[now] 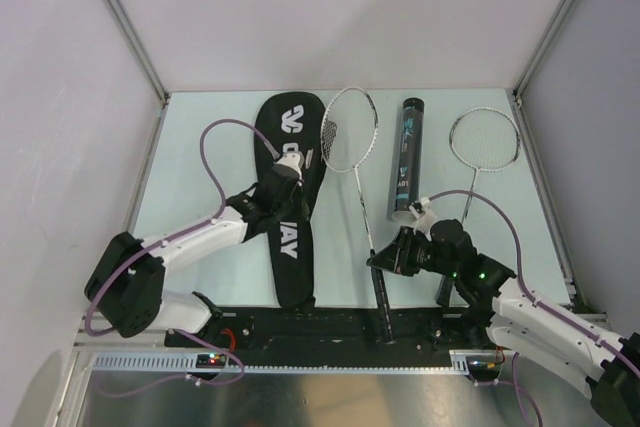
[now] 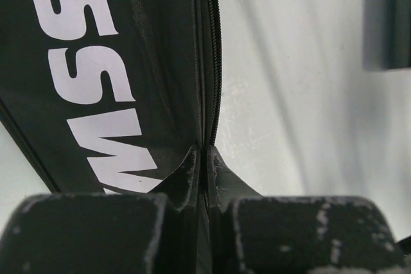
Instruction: Pack up the badminton gear
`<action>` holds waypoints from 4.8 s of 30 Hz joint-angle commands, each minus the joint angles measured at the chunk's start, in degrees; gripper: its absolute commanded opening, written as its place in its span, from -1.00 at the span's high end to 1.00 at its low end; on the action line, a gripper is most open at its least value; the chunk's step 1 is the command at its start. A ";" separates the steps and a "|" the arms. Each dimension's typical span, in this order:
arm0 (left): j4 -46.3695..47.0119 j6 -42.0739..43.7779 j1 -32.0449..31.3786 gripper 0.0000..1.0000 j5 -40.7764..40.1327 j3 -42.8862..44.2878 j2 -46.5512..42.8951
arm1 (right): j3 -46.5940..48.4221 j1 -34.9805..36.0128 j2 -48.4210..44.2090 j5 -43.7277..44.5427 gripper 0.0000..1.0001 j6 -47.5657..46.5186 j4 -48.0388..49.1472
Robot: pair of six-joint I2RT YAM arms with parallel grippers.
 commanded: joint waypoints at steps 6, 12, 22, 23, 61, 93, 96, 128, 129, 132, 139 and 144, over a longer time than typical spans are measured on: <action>2.80 1.38 2.09 0.96 9.68 0.72 -0.30 | -0.71 -0.03 -5.88 -1.18 1.00 4.69 1.45; 3.19 2.63 2.13 1.00 10.10 0.69 0.15 | -0.73 -0.03 -8.02 -0.53 1.00 5.32 -0.45; 3.18 -2.21 3.06 1.00 5.73 0.46 -4.43 | -0.92 -0.07 -10.05 -4.48 1.00 10.80 -4.51; 3.18 -2.48 3.12 1.00 5.47 0.43 -4.84 | -1.07 -0.05 -10.36 -4.73 1.00 11.23 -4.55; 11.61 -2.52 4.31 1.00 10.94 -5.42 -9.34 | -9.69 3.26 -7.40 -13.51 1.00 24.71 19.16; 20.36 -3.65 4.22 1.00 31.70 -11.43 -13.49 | 1.86 4.97 23.24 -17.43 1.00 12.75 33.01; 21.66 -7.07 3.97 1.00 32.33 -12.88 -15.55 | 5.33 4.72 27.59 -13.28 1.00 9.17 31.89; 25.02 -24.45 3.14 1.00 23.89 -23.94 -27.80 | 21.76 8.07 60.73 12.63 1.00 6.22 42.46; 25.09 -24.32 3.17 1.00 23.56 -24.03 -27.78 | 21.97 8.46 61.50 13.14 1.00 6.26 42.89; 25.00 -22.94 3.11 1.00 22.43 -24.11 -27.40 | 22.64 9.75 63.54 13.72 1.00 6.03 43.51; 20.11 -16.58 3.11 0.28 15.81 -22.77 -23.86 | 23.40 12.82 65.13 16.07 1.00 5.06 43.09; 18.98 -12.17 3.04 0.07 14.21 -20.70 -17.81 | 23.67 13.36 64.77 16.94 1.00 4.44 42.00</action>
